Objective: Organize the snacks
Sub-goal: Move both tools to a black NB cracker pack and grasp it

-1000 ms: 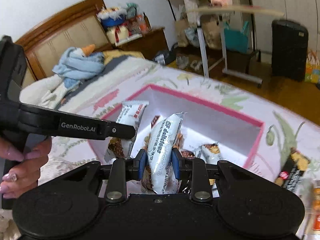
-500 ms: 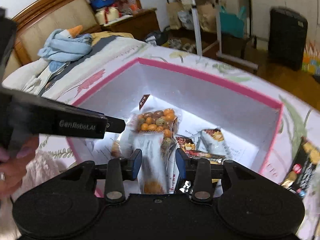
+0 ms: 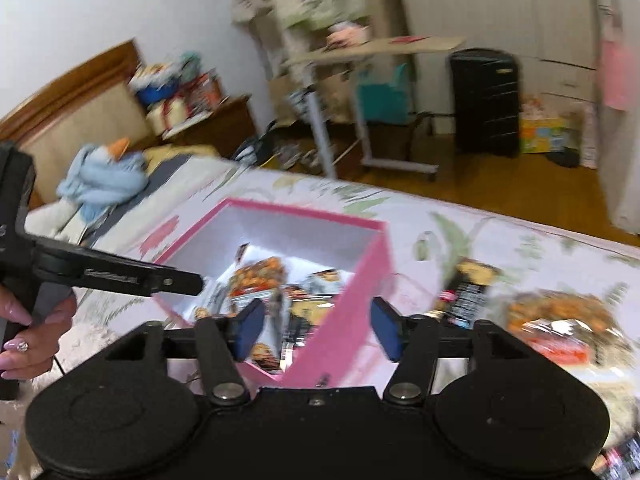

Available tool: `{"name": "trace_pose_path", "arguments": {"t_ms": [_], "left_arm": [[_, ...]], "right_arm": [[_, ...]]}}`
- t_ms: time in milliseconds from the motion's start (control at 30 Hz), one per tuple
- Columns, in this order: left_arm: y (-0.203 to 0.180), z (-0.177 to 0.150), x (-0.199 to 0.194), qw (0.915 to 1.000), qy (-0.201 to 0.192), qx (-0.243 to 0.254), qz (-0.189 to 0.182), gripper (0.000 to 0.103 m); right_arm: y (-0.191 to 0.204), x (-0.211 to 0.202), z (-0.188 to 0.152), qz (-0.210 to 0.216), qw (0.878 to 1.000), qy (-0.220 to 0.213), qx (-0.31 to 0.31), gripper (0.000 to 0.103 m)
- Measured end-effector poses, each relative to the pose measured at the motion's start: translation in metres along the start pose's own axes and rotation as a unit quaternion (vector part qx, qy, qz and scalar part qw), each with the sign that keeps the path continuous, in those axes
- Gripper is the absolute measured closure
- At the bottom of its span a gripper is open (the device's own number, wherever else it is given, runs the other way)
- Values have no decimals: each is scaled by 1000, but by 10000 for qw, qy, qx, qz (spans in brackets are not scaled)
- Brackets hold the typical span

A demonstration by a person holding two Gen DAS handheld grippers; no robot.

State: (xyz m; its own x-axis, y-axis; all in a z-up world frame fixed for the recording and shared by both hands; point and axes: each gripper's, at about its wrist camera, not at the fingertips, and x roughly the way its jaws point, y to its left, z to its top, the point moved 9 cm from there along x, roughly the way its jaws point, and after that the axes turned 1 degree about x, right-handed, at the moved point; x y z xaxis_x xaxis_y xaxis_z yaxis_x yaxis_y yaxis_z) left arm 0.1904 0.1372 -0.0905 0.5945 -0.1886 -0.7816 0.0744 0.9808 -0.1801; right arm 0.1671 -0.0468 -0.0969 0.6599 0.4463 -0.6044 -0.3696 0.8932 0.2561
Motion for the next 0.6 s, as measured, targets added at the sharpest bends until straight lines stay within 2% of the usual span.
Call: {"name": "trace_pose_path", "arguments": {"t_ms": [167, 367, 467, 533, 600], "left_arm": [[-52, -3, 0, 9983, 41, 236, -533, 55], [-128, -23, 28, 9914, 329, 556, -1136, 53], [-161, -37, 49, 9887, 486, 603, -1280, 53], [-180, -48, 61, 9878, 567, 591, -1326, 53], [-200, -61, 75, 9852, 723, 571, -1448, 53]], "right_arm": [[-47, -31, -21, -579, 9978, -201, 243, 30], [-120, -56, -46, -1224, 9910, -232, 486, 30], [-159, -64, -59, -1673, 9854, -98, 293, 30], [-188, -67, -68, -2114, 9773, -18, 120, 30], [-213, -69, -74, -2266, 9739, -22, 143, 30]]}}
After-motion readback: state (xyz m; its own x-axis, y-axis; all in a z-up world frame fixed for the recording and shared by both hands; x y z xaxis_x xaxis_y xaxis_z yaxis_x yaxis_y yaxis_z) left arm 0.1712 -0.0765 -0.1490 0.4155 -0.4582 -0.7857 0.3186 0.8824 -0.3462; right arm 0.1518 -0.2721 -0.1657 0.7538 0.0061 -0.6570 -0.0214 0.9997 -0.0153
